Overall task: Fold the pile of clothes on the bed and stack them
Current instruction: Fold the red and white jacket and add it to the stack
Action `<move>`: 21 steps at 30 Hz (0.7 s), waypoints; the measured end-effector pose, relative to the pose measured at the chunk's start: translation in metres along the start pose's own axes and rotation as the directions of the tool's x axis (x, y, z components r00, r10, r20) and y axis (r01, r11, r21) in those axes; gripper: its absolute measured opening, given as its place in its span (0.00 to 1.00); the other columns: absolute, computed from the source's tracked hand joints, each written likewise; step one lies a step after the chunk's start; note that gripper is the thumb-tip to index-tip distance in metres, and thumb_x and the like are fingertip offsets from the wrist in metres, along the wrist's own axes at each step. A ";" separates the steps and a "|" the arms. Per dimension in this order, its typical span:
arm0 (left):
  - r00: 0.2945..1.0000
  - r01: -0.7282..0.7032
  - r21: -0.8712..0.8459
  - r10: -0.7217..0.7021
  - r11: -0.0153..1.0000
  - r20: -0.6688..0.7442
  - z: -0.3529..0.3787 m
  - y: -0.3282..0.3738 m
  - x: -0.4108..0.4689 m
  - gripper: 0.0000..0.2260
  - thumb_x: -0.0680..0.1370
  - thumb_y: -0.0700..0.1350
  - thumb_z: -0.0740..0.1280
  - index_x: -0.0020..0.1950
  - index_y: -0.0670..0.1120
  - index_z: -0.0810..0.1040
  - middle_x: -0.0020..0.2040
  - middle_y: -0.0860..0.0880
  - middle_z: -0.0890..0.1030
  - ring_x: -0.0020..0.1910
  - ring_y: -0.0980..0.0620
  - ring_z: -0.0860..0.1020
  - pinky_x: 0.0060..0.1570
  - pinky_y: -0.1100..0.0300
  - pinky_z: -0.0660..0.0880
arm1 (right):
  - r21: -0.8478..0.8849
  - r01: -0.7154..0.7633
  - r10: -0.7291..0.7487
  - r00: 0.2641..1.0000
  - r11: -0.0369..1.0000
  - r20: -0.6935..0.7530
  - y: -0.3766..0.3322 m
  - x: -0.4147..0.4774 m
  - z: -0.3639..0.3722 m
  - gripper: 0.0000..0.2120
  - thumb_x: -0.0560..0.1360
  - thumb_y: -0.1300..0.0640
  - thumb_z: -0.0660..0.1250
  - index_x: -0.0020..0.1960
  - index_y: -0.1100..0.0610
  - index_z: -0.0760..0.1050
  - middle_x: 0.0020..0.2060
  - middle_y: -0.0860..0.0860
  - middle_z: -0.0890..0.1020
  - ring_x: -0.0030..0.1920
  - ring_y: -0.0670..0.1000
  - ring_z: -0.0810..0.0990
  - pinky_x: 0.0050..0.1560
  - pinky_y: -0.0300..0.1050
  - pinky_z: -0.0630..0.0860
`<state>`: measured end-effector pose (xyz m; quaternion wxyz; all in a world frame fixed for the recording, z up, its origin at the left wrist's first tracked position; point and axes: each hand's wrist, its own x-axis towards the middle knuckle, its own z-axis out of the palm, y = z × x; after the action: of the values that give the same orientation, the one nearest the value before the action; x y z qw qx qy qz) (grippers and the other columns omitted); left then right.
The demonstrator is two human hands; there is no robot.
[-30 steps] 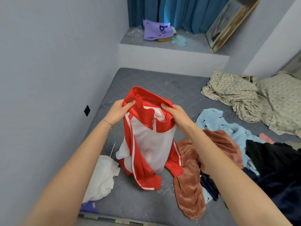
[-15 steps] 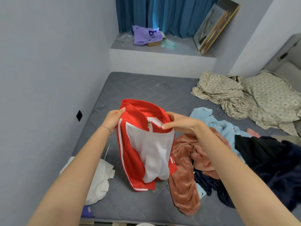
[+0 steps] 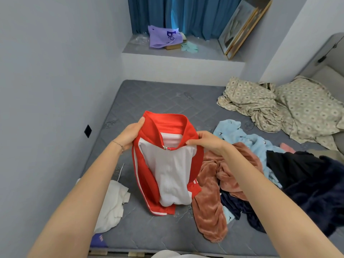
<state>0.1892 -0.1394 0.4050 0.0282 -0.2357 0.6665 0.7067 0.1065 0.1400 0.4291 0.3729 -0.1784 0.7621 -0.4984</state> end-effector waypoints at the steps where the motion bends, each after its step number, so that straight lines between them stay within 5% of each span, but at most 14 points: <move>1: 0.998 -0.011 0.015 0.010 1.000 0.063 -0.001 -0.002 -0.002 0.17 0.82 0.55 0.59 0.54 0.44 0.79 0.47 0.48 0.85 0.47 0.54 0.83 0.49 0.62 0.80 | 0.009 -0.010 0.010 1.000 1.000 0.003 0.000 0.000 -0.001 0.03 0.77 0.63 0.69 0.46 0.58 0.81 0.35 0.46 0.85 0.35 0.42 0.82 0.38 0.35 0.77; 3: 0.986 -0.040 0.043 0.032 0.998 0.164 -0.005 -0.011 -0.005 0.15 0.79 0.52 0.68 0.59 0.43 0.76 0.51 0.48 0.84 0.48 0.54 0.82 0.50 0.62 0.79 | 0.038 -0.035 0.035 0.999 0.999 -0.009 0.003 0.002 -0.004 0.05 0.77 0.60 0.70 0.49 0.60 0.82 0.43 0.53 0.86 0.41 0.48 0.83 0.49 0.44 0.79; 5: 0.983 -0.028 0.136 0.002 0.990 0.186 -0.010 -0.020 -0.008 0.25 0.69 0.49 0.76 0.60 0.43 0.71 0.52 0.47 0.82 0.49 0.54 0.81 0.51 0.61 0.78 | 0.105 -0.073 0.077 0.997 0.992 -0.032 0.006 0.003 -0.006 0.09 0.76 0.56 0.71 0.50 0.62 0.82 0.49 0.59 0.85 0.48 0.54 0.83 0.57 0.51 0.77; 11: 0.998 -0.025 0.433 -0.004 0.901 0.066 -0.024 -0.042 -0.005 0.13 0.72 0.38 0.76 0.42 0.45 0.71 0.32 0.52 0.76 0.33 0.58 0.75 0.38 0.65 0.72 | 0.232 -0.036 0.078 0.982 0.972 -0.174 0.005 0.006 -0.001 0.13 0.75 0.54 0.72 0.51 0.64 0.82 0.49 0.61 0.85 0.46 0.55 0.83 0.54 0.52 0.79; 15: 0.988 -0.112 0.471 0.148 0.875 -0.041 -0.025 -0.034 0.000 0.12 0.74 0.37 0.73 0.35 0.45 0.72 0.28 0.48 0.73 0.30 0.56 0.69 0.34 0.64 0.66 | -0.050 0.082 -0.095 0.922 0.995 -0.374 -0.004 0.016 0.000 0.20 0.72 0.48 0.75 0.46 0.67 0.81 0.37 0.60 0.83 0.38 0.48 0.76 0.42 0.46 0.72; 21: 0.919 -0.268 0.429 0.362 0.863 -0.154 -0.026 -0.014 -0.001 0.09 0.73 0.35 0.73 0.36 0.43 0.76 0.37 0.45 0.80 0.37 0.52 0.77 0.44 0.62 0.74 | -0.338 0.080 -0.257 0.815 0.938 -0.520 -0.013 0.019 0.002 0.25 0.73 0.44 0.72 0.32 0.64 0.71 0.26 0.53 0.67 0.30 0.48 0.63 0.33 0.47 0.58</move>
<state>0.2030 -0.1624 0.3929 -0.1182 -0.1922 0.8248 0.5185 0.0939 0.1208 0.4323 0.0573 -0.1477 0.8848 -0.4381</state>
